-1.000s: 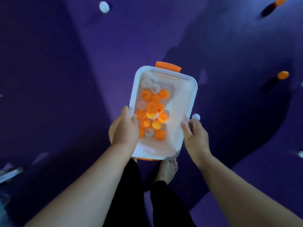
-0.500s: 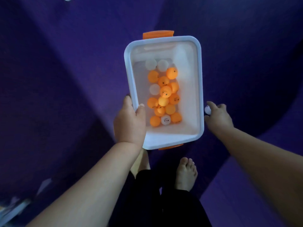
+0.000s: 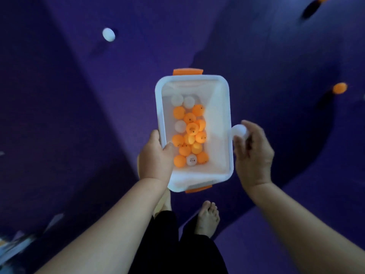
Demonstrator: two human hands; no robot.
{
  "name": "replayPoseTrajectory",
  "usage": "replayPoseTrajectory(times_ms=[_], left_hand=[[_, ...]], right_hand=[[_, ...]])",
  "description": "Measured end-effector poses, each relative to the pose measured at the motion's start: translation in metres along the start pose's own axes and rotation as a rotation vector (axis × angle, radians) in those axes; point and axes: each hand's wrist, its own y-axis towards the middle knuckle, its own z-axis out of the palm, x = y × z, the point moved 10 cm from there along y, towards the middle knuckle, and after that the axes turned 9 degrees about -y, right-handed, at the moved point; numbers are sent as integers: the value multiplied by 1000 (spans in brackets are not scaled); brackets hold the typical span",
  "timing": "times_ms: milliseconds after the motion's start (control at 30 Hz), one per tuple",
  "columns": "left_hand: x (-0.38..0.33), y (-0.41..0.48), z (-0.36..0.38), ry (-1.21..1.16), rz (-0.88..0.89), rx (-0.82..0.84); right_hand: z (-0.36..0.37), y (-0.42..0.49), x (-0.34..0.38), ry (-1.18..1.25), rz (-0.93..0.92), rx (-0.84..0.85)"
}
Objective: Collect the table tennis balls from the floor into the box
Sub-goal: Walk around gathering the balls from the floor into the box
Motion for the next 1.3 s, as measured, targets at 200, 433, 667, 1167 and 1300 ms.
replayPoseTrajectory(times_ms=[200, 433, 667, 1167, 1300], left_hand=[[-46, -38, -59, -140, -69, -60], [-55, -49, -150, -272, -222, -149], [-18, 3, -238, -380, -350, -285], [56, 203, -358, -432, -499, -379], [71, 241, -358, -439, -520, -379]], right_hand=[[-41, 5, 119, -212, -314, 41], [-54, 35, 210, -88, -219, 104], [44, 69, 308, -214, -230, 334], [307, 192, 362, -756, -140, 672], [356, 211, 350, -913, -223, 759]])
